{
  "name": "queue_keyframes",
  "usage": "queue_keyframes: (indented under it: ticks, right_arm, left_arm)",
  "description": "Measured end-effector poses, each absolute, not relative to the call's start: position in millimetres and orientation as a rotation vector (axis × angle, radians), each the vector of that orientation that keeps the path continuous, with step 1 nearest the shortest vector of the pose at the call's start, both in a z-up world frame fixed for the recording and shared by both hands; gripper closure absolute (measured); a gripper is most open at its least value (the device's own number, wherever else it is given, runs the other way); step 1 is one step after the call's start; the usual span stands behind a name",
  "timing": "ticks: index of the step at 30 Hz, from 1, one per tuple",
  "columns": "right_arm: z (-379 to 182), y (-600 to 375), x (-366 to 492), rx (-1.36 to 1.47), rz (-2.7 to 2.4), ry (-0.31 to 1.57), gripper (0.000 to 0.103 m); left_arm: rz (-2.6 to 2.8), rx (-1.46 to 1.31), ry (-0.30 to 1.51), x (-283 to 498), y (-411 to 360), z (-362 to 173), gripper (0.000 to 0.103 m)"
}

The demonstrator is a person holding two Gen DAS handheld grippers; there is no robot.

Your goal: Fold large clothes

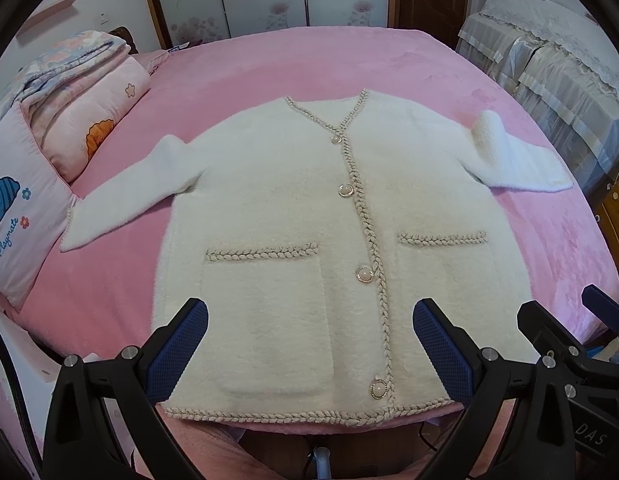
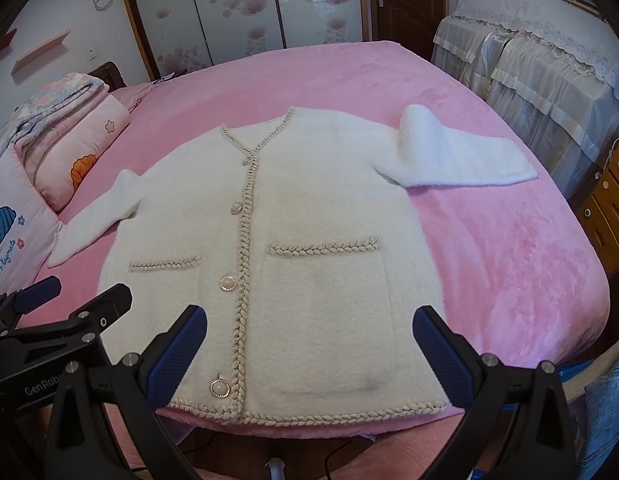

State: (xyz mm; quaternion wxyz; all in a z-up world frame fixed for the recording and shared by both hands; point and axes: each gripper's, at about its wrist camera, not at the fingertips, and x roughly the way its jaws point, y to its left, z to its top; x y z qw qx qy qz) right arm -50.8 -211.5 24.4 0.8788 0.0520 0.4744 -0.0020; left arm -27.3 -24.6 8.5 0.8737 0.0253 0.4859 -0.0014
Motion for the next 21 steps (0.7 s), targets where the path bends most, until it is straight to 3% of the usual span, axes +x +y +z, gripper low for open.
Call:
queue_keyframes:
  ticks: [21]
  right_arm:
    - [26.1,-237.8,-28.3,0.117,-0.004,0.939,0.0]
  left_arm:
    - [-0.074,0.062,1.008,7.7,-54.5,10.0,0.002]
